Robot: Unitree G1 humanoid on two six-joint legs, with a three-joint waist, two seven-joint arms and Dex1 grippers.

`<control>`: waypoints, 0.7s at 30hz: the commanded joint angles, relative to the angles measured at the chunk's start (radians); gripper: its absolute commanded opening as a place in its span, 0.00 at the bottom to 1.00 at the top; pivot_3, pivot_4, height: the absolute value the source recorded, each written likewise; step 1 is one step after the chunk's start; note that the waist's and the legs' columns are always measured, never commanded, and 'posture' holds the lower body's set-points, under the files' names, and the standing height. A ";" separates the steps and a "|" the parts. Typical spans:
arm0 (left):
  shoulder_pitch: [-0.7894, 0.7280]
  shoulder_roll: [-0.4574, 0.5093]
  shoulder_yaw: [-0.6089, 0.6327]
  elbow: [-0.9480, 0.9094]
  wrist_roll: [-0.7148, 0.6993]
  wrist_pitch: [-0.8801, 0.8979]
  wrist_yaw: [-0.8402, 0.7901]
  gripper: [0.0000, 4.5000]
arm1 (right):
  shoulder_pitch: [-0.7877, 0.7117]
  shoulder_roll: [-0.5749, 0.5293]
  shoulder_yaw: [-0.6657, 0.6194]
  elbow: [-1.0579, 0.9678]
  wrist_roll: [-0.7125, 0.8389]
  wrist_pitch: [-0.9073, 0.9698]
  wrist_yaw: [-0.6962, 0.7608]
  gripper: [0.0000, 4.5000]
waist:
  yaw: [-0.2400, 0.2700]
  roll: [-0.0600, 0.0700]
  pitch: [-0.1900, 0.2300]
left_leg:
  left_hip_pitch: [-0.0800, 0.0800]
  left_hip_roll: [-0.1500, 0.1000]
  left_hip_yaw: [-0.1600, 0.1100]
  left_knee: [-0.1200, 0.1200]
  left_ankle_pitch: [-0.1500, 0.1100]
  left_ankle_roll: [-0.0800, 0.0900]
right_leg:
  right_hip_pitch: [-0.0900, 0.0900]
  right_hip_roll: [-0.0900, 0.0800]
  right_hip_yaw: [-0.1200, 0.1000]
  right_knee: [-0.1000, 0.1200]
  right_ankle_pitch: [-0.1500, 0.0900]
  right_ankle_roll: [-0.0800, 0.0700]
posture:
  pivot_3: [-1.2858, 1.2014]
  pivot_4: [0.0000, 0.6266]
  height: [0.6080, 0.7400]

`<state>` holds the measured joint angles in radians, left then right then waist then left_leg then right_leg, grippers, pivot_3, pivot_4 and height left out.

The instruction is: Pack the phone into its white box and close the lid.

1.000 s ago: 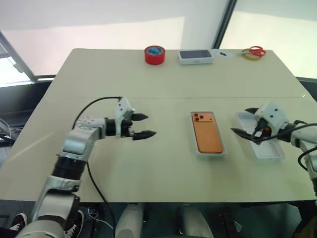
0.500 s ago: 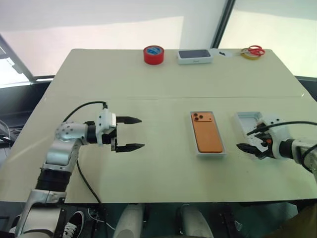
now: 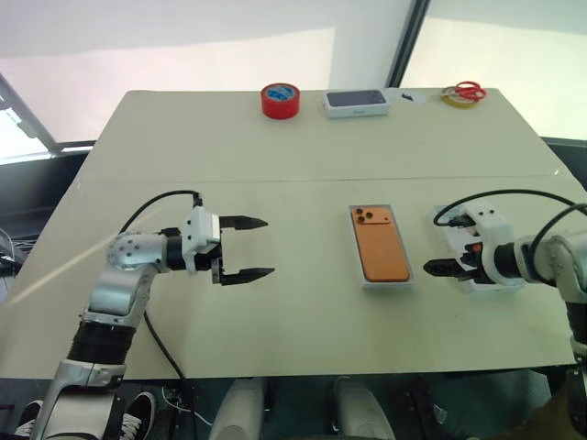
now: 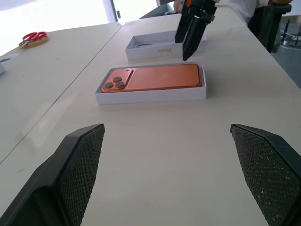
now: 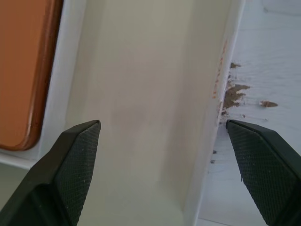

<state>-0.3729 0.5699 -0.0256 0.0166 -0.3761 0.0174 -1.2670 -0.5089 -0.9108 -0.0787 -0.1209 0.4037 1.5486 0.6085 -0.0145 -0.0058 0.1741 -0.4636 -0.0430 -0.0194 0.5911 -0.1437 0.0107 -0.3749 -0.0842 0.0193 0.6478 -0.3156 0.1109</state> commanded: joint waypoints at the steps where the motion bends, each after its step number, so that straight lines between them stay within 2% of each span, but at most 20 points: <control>1: 0.021 0.002 -0.003 -0.059 0.001 0.001 0.031 1.00 | -0.011 -0.009 0.032 0.039 -0.026 -0.055 -0.023 0.81 | 0.000 0.000 0.000 | 0.000 0.000 0.000 0.000 0.000 0.000 | 0.000 0.000 0.000 0.000 0.000 0.000 | 0.52 0.24 0.98; 6: 0.036 0.006 -0.002 -0.076 -0.002 0.005 0.054 1.00 | -0.036 0.021 0.047 0.067 -0.039 -0.072 -0.051 0.22 | -0.001 0.000 0.000 | 0.000 0.000 0.000 0.000 0.000 0.000 | 0.000 0.000 0.000 0.000 0.000 0.000 | 0.52 0.24 0.98; 8: 0.037 0.009 -0.002 -0.072 0.005 -0.008 0.058 1.00 | -0.035 0.029 0.057 0.063 -0.041 -0.076 -0.059 0.02 | -0.005 0.000 0.000 | 0.001 0.000 0.000 0.000 0.000 0.000 | 0.000 0.000 0.000 0.000 0.000 0.000 | 0.52 0.24 0.98; 11: 0.032 0.012 -0.003 -0.061 0.002 0.000 0.056 1.00 | -0.037 0.046 0.057 0.065 -0.049 -0.076 -0.076 0.02 | -0.006 -0.001 0.000 | 0.001 0.000 0.000 0.000 0.000 0.000 | 0.000 0.000 0.000 0.000 0.000 0.000 | 0.52 0.24 0.98; 13: 0.020 0.004 0.001 -0.042 0.011 0.002 0.076 0.88 | -0.042 0.055 0.050 0.065 -0.059 -0.090 -0.091 0.00 | -0.006 -0.001 0.000 | 0.001 0.000 0.000 0.000 0.000 0.000 | 0.000 0.000 0.000 0.000 0.000 0.000 | 0.52 0.24 0.98; 14: 0.015 0.001 0.001 -0.033 0.019 -0.002 0.084 0.81 | -0.048 0.064 0.040 0.070 -0.060 -0.089 -0.100 0.00 | -0.006 -0.001 -0.001 | 0.002 0.000 0.000 0.000 0.000 0.000 | 0.000 0.000 0.000 0.000 0.000 0.000 | 0.52 0.24 0.98; 18: 0.008 -0.008 -0.004 -0.021 0.013 0.018 0.099 0.37 | -0.090 0.095 0.002 0.106 -0.090 -0.197 -0.133 0.00 | -0.007 -0.001 -0.001 | 0.001 0.000 0.000 0.000 0.000 0.000 | 0.000 0.000 0.000 0.000 0.000 0.000 | 0.52 0.24 0.98; 21: 0.012 -0.018 -0.003 -0.026 0.000 0.045 0.113 0.01 | -0.139 0.166 -0.049 0.122 -0.093 -0.369 -0.154 0.00 | -0.007 0.001 0.000 | 0.001 0.000 0.001 0.000 0.000 0.000 | 0.000 0.001 0.002 0.001 0.000 0.000 | 0.52 0.24 0.98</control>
<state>-0.3525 0.5527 -0.0270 0.0024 -0.3604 0.0494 -1.1664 -0.6039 -0.7560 -0.0784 0.0247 0.3140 1.2799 0.4617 -0.0215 -0.0051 0.1744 -0.4633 -0.0426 -0.0177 0.5907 -0.1437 0.0108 -0.3760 -0.0835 0.0211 0.6492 -0.3153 0.1112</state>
